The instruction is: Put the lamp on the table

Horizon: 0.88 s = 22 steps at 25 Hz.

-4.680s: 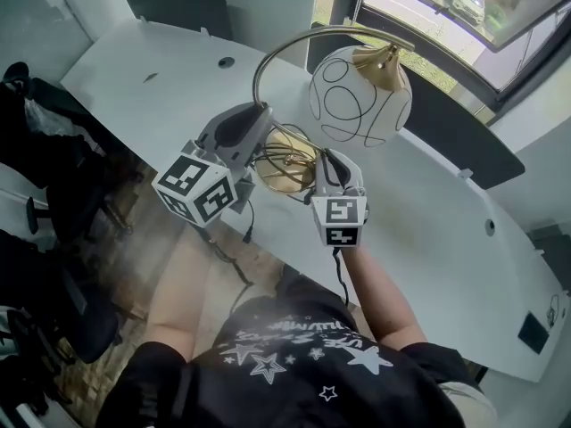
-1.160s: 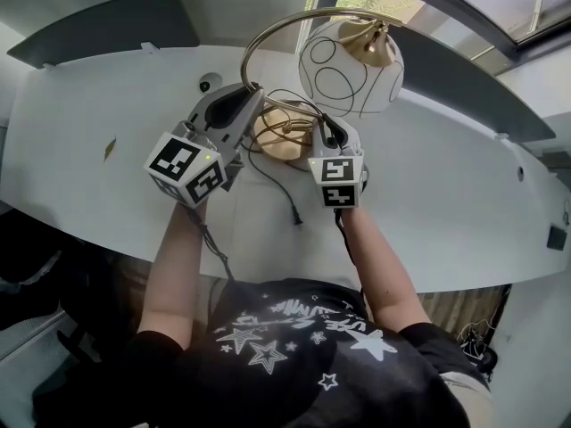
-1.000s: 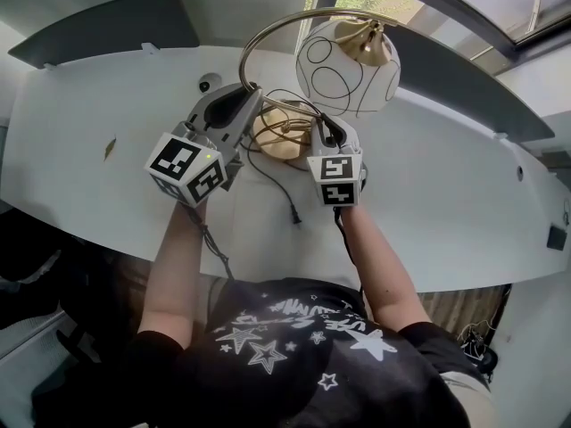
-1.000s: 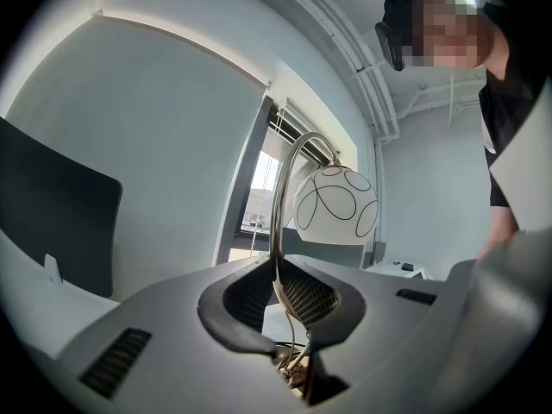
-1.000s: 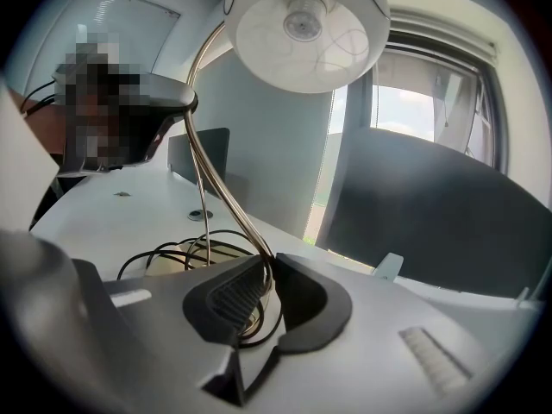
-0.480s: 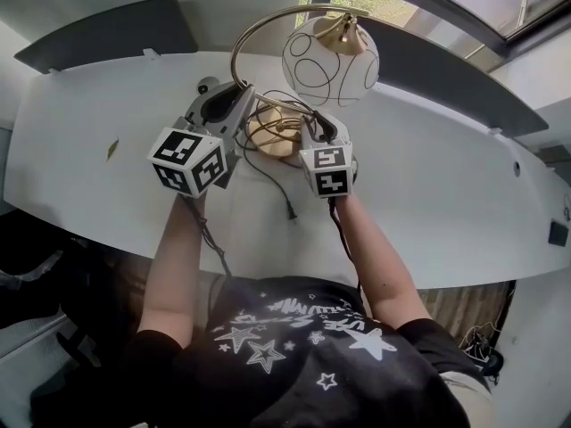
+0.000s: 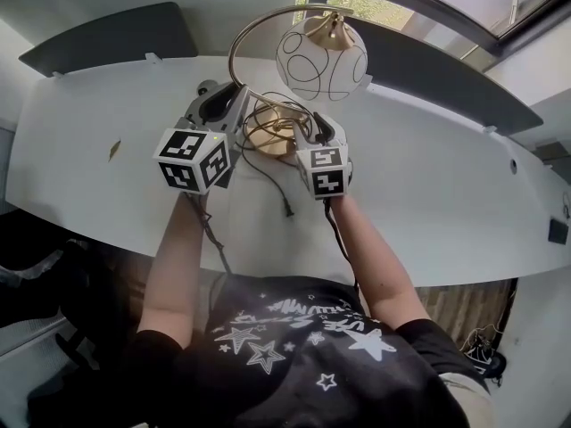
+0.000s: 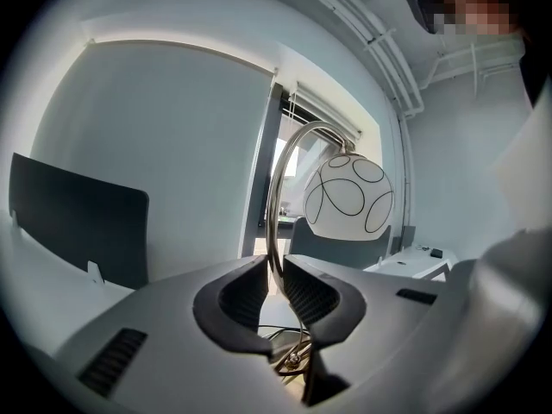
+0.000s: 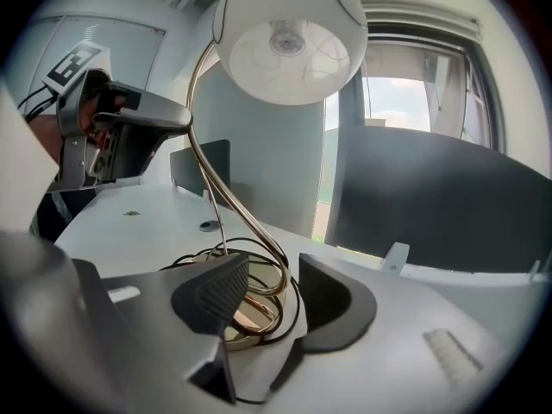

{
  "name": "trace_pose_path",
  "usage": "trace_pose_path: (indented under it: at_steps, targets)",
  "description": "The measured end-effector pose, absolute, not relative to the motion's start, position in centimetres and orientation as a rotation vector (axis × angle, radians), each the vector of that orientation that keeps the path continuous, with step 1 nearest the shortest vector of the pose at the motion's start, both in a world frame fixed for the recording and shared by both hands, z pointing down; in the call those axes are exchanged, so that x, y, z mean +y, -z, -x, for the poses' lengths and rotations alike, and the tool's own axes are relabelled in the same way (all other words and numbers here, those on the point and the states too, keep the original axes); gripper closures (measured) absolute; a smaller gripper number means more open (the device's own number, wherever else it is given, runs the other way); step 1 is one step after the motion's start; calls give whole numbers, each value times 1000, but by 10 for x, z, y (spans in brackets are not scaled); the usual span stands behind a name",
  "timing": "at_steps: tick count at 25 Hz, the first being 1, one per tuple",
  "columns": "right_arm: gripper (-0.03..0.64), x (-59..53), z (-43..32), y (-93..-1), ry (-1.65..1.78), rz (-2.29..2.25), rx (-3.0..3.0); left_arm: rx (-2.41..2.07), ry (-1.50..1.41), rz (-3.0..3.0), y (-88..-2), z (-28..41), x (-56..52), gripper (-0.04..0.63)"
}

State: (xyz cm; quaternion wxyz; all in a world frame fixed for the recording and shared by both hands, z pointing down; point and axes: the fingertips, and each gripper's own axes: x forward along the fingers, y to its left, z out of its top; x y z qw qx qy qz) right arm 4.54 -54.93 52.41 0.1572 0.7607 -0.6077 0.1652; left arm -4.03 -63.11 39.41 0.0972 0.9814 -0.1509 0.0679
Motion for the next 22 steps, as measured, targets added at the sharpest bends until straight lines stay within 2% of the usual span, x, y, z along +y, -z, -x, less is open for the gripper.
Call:
trace_pose_path:
  at_steps: [11, 22]
  targets:
    - [473, -517, -36, -504, -424, -2192, -1770, -563, -229, -2921, -401, 63, -604, 552]
    - [559, -467, -38, -458, -296, -2193, -1885, -681, -204, -2895, -396, 71, -547, 552]
